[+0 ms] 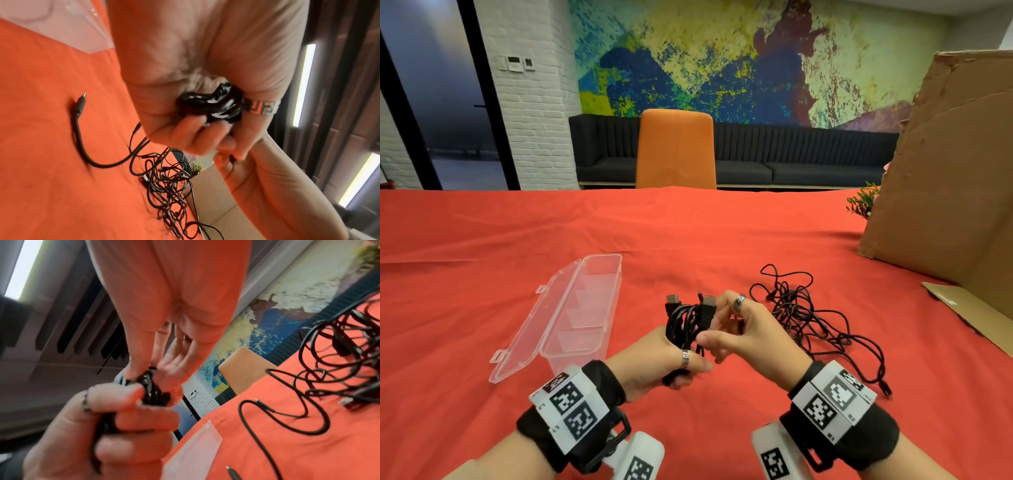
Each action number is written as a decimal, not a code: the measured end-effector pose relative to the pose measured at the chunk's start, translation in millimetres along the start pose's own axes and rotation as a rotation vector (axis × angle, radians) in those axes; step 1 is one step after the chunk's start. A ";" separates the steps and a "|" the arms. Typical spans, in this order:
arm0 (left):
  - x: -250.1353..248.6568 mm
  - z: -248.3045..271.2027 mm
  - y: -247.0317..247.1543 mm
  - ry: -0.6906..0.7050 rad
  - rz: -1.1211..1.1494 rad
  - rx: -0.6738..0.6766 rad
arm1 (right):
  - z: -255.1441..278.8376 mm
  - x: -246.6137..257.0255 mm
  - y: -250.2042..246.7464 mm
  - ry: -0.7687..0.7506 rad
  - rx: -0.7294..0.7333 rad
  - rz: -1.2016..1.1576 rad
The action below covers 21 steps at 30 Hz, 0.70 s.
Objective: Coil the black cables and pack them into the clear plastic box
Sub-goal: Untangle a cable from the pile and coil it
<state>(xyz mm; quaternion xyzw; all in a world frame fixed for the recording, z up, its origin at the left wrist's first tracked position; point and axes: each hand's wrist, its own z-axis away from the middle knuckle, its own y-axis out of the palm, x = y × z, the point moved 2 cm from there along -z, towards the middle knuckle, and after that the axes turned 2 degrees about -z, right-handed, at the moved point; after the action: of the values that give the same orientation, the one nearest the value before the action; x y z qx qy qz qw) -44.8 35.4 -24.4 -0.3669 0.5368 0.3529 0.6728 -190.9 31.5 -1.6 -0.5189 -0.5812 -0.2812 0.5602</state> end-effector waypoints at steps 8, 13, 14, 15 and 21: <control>-5.3 -3.1 -6.9 0.043 -0.827 -0.320 | -8.4 1.7 12.2 0.162 0.139 0.023; -3.0 -1.1 -9.0 0.014 -0.503 -0.251 | -8.2 -0.9 10.2 0.128 0.220 -0.129; -3.8 2.3 -8.7 0.006 -0.352 -0.181 | -7.1 -0.4 6.6 0.125 0.269 -0.183; -5.0 5.8 -8.5 0.001 -0.229 -0.099 | -5.9 0.9 2.8 0.132 0.319 -0.230; -5.6 19.9 -5.9 0.005 0.182 0.334 | -8.3 12.6 -10.5 0.122 0.532 -0.233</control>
<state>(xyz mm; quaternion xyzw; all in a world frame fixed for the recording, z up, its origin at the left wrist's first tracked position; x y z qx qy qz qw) -31.5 49.4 -15.1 -0.2012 0.6206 0.3173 0.6883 -195.5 24.5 14.7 -0.2658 -0.6554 -0.2120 0.6744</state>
